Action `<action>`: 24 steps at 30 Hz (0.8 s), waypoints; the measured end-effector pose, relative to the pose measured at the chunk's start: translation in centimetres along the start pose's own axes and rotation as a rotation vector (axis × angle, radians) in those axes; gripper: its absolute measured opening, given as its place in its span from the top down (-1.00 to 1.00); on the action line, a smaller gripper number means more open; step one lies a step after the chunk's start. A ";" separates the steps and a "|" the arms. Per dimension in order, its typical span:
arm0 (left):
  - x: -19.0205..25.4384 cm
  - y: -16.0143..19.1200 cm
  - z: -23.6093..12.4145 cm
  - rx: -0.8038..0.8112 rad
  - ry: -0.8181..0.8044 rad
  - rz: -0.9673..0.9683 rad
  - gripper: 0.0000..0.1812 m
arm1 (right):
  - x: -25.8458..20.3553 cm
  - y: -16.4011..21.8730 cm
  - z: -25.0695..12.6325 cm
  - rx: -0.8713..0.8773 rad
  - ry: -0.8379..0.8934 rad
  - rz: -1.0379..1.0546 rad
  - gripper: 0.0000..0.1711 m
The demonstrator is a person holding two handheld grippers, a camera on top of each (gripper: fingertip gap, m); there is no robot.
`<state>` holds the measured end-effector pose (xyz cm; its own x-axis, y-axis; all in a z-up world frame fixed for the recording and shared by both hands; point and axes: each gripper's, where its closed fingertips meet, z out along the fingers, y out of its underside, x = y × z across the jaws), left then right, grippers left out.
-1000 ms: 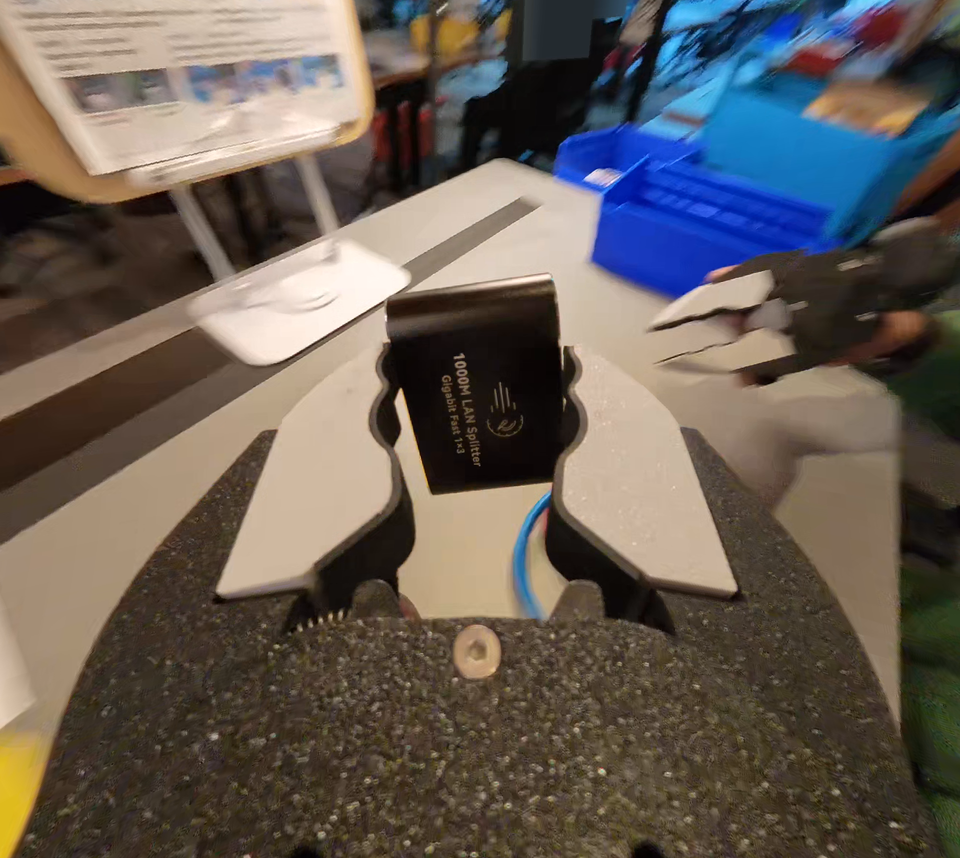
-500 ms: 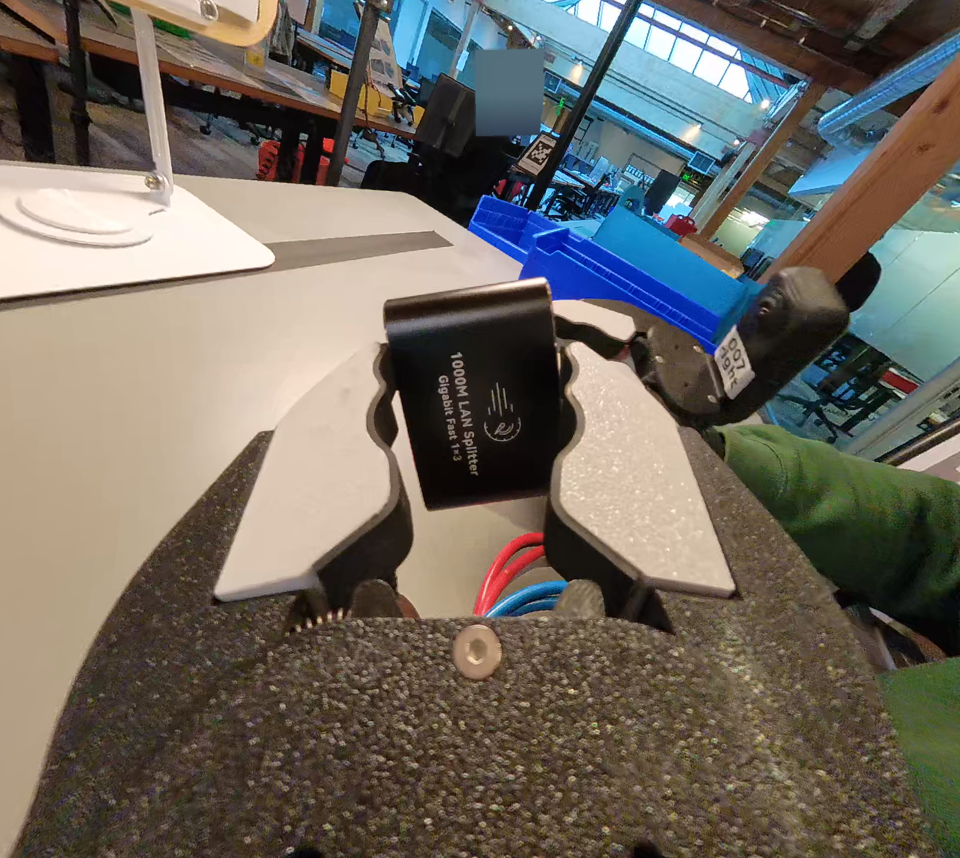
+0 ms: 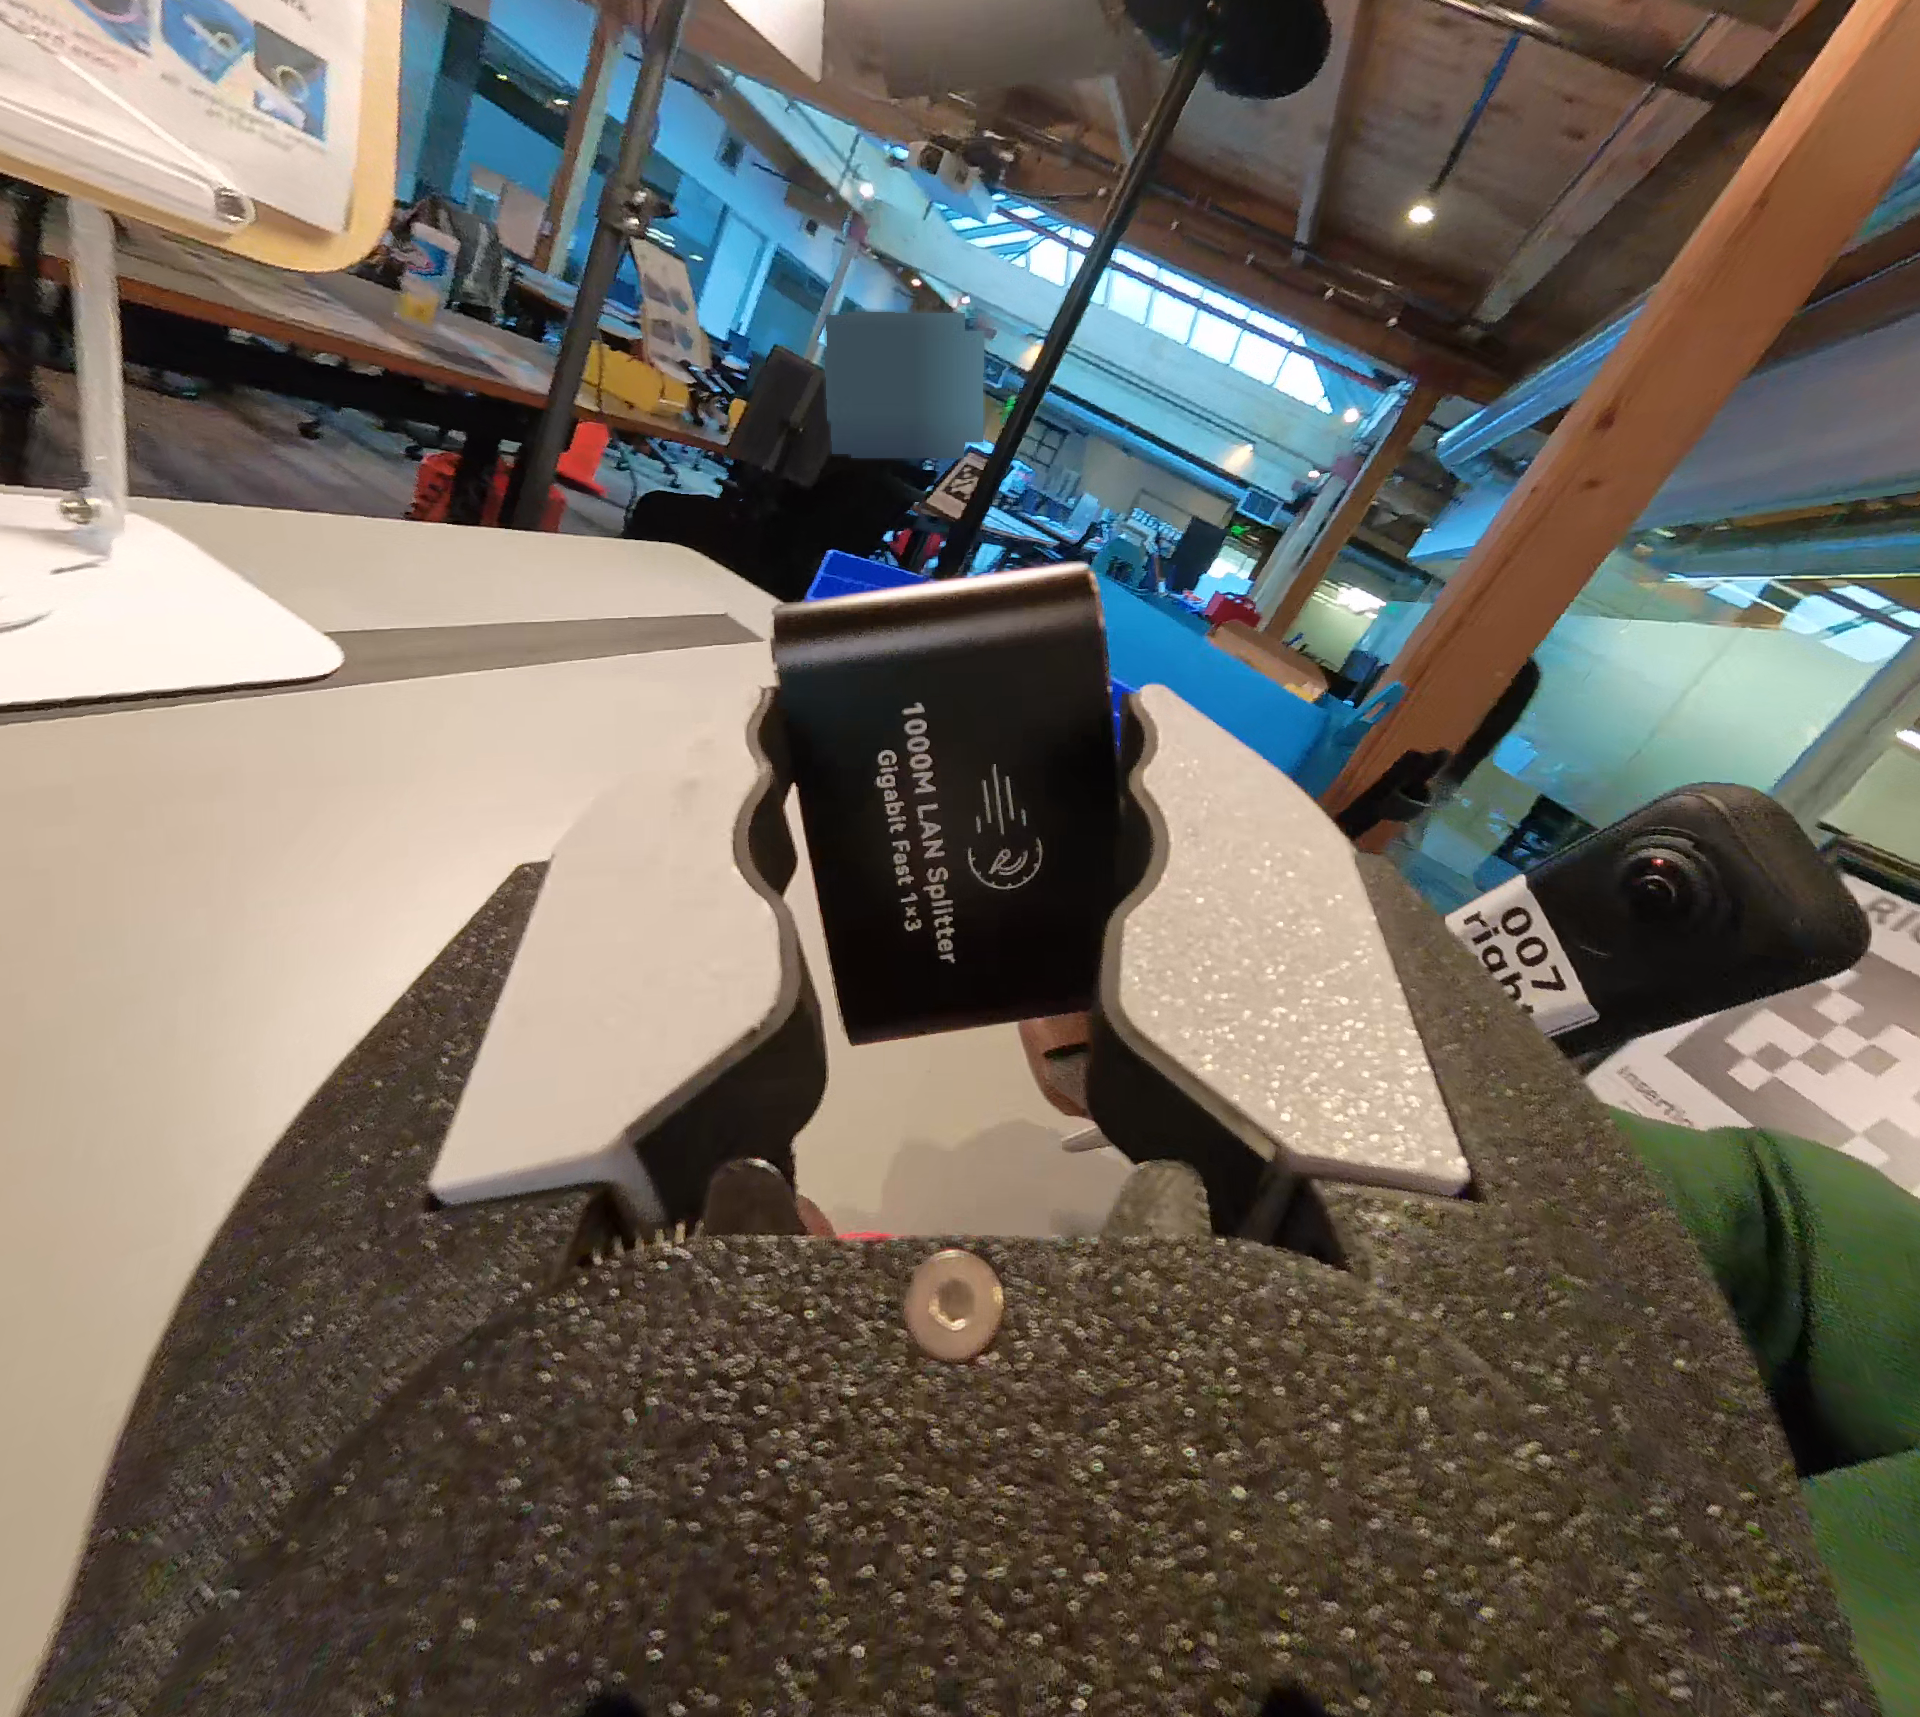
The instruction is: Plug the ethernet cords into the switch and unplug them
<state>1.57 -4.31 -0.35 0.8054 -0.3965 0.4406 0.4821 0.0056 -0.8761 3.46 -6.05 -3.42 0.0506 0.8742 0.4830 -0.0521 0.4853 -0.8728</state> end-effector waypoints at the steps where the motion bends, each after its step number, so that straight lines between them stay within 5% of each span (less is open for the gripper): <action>1: 0.3 0.1 0.2 0.000 0.020 -0.002 0.33 | 0.1 -0.2 0.2 -0.003 0.012 0.000 0.39; 8: 2.4 1.8 1.8 0.021 0.129 -0.037 0.33 | 0.1 1.0 1.1 -0.042 0.025 0.002 0.26; 15: 4.5 1.2 1.8 0.099 0.187 -0.011 0.33 | 2.6 -0.9 -0.5 0.046 0.153 0.001 0.64; 24: 6.7 0.4 0.7 0.026 0.203 0.309 0.21 | 1.9 -4.0 -3.0 0.218 -0.170 0.198 0.69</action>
<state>7.39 -6.31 2.44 0.8309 -0.5463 0.1058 0.2374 0.1761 -0.9553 6.80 -6.38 0.81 -0.1483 0.9334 0.3267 -0.2569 0.2827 -0.9242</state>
